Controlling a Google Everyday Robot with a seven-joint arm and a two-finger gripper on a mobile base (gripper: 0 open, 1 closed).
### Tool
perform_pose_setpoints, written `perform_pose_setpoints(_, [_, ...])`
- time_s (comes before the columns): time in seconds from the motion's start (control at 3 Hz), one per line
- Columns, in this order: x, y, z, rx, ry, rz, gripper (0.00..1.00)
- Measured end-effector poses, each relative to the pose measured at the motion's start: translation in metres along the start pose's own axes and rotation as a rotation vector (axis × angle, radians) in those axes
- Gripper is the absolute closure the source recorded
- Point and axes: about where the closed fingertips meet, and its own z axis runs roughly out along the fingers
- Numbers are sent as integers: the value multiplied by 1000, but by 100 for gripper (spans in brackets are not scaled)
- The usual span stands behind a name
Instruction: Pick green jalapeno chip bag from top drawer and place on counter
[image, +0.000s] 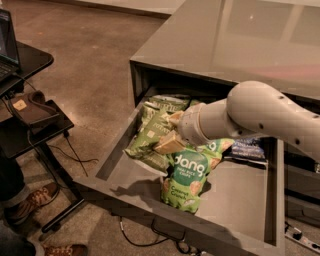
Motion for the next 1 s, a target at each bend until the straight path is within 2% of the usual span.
perform_pose_setpoints(0.33, [-21, -3, -37, 104, -51, -27, 100])
perform_pose_setpoints(0.67, [-28, -16, -82, 206, -60, -30, 100])
perform_pose_setpoints(1.0, [-28, -25, -106, 248, -87, -20, 100])
